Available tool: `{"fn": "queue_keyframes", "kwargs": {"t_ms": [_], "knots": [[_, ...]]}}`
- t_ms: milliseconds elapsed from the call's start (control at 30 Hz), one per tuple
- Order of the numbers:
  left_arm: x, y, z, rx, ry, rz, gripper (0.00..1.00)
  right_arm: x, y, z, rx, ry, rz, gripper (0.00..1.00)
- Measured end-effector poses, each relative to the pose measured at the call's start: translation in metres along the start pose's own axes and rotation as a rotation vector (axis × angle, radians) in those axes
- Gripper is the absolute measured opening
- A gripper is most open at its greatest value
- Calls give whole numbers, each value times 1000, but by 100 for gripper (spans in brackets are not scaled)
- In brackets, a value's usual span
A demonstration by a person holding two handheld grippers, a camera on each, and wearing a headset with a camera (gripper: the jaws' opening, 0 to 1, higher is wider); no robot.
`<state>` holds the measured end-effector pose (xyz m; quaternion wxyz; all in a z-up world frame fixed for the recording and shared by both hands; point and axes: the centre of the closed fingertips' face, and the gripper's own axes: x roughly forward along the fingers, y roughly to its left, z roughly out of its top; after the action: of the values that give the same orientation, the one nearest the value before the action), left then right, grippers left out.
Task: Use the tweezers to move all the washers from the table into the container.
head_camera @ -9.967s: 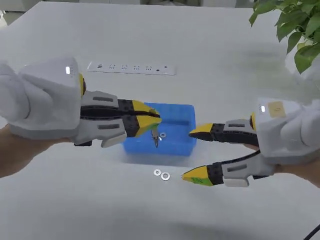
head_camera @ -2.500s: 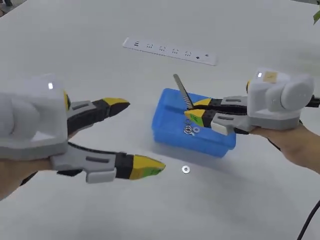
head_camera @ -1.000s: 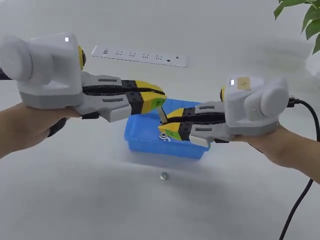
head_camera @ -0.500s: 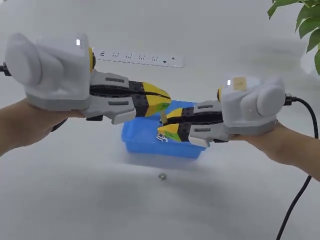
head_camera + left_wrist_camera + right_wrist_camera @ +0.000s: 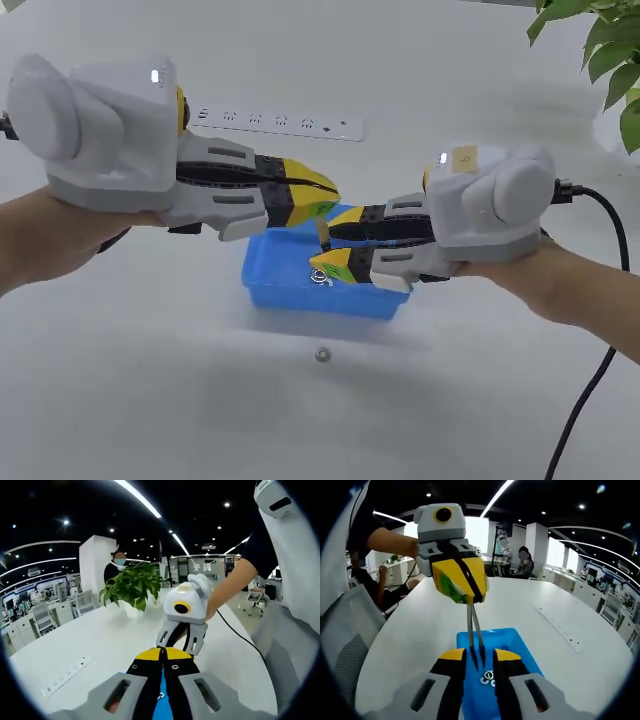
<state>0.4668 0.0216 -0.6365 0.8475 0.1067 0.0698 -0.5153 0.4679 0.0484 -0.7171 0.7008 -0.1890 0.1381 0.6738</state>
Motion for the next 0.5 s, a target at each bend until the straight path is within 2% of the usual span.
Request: {"fn": "queue_keyframes", "kwargs": {"t_ms": [300, 500], "knots": [[-4, -1, 8, 30, 9, -3, 4, -12, 4, 3, 10, 4, -26, 31], [-13, -7, 15, 53, 20, -17, 4, -34, 11, 1, 21, 7, -75, 36]]}}
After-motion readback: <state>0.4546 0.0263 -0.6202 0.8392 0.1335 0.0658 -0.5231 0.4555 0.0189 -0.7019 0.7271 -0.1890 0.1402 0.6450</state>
